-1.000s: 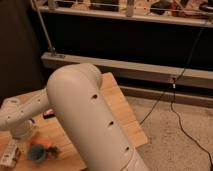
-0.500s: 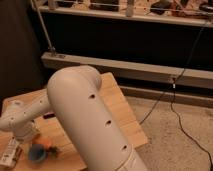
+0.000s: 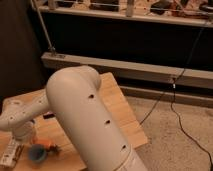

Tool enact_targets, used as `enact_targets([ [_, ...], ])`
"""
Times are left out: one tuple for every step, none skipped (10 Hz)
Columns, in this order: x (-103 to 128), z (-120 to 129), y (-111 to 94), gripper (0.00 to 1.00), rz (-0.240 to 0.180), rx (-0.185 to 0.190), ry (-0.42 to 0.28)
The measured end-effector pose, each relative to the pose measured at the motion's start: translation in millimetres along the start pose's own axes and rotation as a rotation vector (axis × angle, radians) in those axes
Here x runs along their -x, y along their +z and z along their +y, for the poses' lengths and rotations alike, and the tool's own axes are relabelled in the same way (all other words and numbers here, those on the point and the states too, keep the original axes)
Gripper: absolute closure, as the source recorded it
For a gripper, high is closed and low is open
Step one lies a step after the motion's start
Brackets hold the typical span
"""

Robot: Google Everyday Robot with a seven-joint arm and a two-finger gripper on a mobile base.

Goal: Place the pepper in the ceramic cup

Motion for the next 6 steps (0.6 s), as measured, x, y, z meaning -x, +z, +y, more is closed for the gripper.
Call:
enact_targets([
  [0, 0, -1, 1.0, 0.0, -0.001, -0.003],
  [-2, 0, -2, 1.0, 0.002, -0.003, -0.006],
  [-3, -1, -2, 1.0, 0.004, -0.004, -0.007],
  [-5, -2, -3, 1.0, 0.007, -0.007, -0.006],
  [-7, -6, -9, 1.0, 0.003, -0.017, 0.005],
  [-8, -14, -21, 1.0, -0.011, -0.039, 0.019],
])
